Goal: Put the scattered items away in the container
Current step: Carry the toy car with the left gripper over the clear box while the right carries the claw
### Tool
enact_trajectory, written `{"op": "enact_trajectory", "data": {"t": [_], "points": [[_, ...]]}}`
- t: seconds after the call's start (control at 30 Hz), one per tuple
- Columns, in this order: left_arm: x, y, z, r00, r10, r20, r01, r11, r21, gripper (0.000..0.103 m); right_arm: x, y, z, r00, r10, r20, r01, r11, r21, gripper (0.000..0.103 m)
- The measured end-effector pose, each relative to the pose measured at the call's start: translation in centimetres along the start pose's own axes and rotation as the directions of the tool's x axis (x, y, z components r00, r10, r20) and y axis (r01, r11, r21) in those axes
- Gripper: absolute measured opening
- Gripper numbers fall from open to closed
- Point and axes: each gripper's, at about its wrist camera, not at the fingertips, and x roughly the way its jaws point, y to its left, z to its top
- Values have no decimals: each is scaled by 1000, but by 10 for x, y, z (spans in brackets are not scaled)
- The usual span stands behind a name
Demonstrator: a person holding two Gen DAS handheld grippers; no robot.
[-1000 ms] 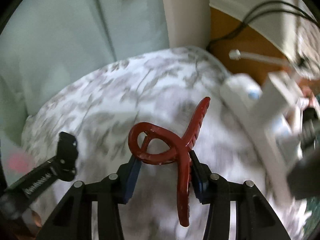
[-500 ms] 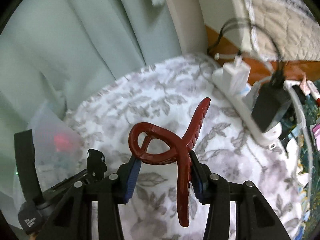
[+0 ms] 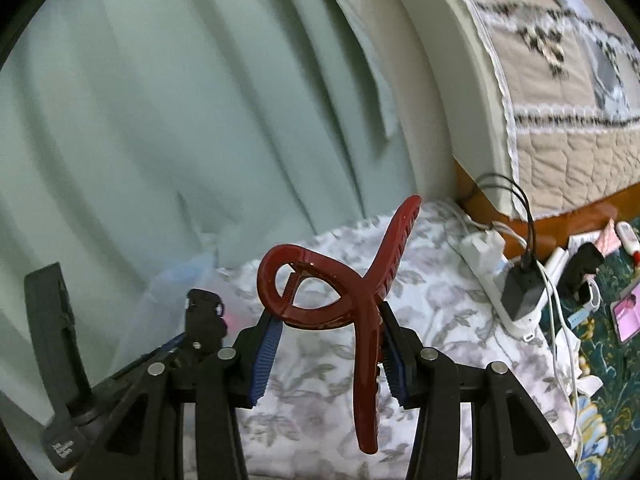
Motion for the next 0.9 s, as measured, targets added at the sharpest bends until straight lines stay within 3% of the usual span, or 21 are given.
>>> {"op": "enact_trajectory", "data": {"t": [0.3,0.9], "points": [[-54,18,1,997,-7,82,8,1000,-9,28,-30,39,-2,997,65,40,-62,997,-55,50],[-97,93,-4,985,62,159,-39,988,-148,28,-15,130,-18,988,149,-37,-154,958,-242,50]]}}
